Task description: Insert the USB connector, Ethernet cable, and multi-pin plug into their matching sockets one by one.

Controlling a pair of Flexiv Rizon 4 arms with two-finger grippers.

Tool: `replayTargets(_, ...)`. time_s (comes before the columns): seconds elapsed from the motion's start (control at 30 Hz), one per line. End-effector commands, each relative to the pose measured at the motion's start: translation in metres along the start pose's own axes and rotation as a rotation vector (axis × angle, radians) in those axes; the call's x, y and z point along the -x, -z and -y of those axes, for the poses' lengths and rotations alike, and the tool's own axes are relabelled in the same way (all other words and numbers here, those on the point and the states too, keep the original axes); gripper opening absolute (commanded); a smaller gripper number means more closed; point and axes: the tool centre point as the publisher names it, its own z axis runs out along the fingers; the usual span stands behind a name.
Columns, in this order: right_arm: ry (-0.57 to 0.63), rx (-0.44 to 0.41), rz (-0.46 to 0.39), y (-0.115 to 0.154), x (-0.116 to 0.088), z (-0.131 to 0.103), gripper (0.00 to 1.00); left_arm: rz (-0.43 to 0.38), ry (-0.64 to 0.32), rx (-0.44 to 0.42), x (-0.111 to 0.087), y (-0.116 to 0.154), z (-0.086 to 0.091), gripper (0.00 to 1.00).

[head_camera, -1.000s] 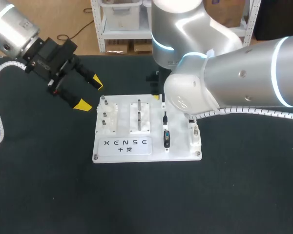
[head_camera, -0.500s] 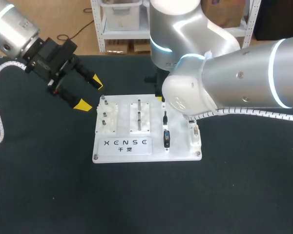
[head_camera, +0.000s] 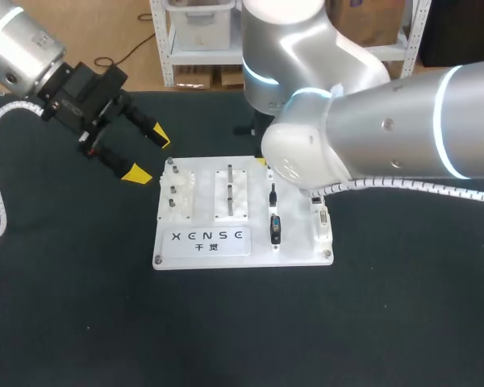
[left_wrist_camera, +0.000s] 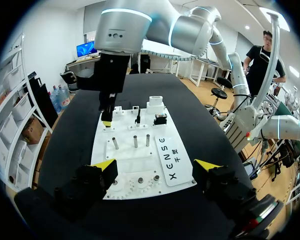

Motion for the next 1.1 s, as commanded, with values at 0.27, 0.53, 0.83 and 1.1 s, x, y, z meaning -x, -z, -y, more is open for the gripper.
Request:
replayTargets(0.27, -0.002, 0.035, 0.043, 0.018, -0.002, 0.004, 0.00, 0.000, -0.002, -0.004, -0.001, 0.001, -0.001, 1.00)
replayTargets(0.53, -0.016, 0.066, 0.103, 0.045, 0.004, 0.015, 0.00, 0.000, -0.002, -0.004, -0.001, 0.001, -0.001, 1.00)
replayTargets(0.83, -0.046, 0.011, 0.117, 0.040, 0.000, 0.056, 0.00, 0.000, -0.002, -0.004, -0.001, 0.001, -0.001, 1.00)
replayTargets(1.1, -0.060, -0.015, 0.102, 0.028, -0.003, 0.072, 0.00, 0.000, -0.002, -0.004, -0.001, 0.001, -0.001, 1.00)
